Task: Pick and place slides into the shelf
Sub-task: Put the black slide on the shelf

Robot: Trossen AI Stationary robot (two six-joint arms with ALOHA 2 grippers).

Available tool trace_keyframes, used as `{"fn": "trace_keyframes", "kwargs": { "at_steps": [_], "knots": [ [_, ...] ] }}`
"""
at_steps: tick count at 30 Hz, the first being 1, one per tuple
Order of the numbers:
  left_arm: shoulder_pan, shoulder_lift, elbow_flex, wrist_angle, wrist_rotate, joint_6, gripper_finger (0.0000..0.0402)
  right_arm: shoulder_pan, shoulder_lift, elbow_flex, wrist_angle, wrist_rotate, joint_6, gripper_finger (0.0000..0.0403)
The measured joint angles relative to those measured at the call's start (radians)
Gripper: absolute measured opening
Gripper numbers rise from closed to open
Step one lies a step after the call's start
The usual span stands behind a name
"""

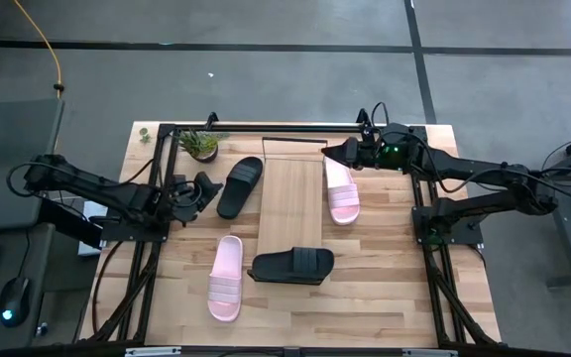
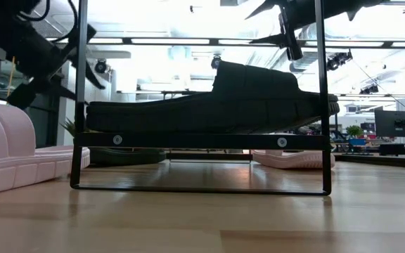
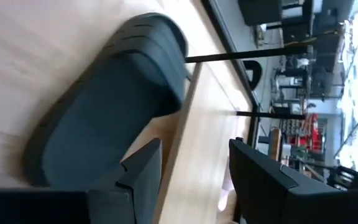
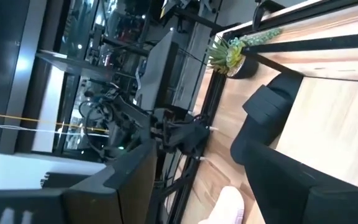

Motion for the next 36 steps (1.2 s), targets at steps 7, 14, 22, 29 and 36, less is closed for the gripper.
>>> {"fn": "trace_keyframes", "kwargs": {
  "at_steps": [7,14,22,29,36],
  "knots": [
    [0.033,0.033,-0.045,0.069,0.012,-0.072,0.0172,-0.001,0.0,0.0,0.006,0.006,0.018,0.0229],
    [0.2,0.046,-0.077,0.259,0.121,0.099,0.0172,-0.001,0.0,0.0,0.01,0.028,0.019,0.0229],
    [0.421,0.046,-0.077,0.315,0.373,0.281,0.0172,-0.001,0.0,0.0,0.014,0.056,0.011,0.0229],
    [0.501,0.047,-0.077,0.363,0.49,0.307,0.0172,-0.001,0.0,0.0,0.014,0.056,0.011,0.0229],
    [0.503,0.092,-0.077,0.375,0.564,0.305,0.0172,-0.001,0.0,0.0,0.014,0.056,0.01,0.0229]
  ]
}}
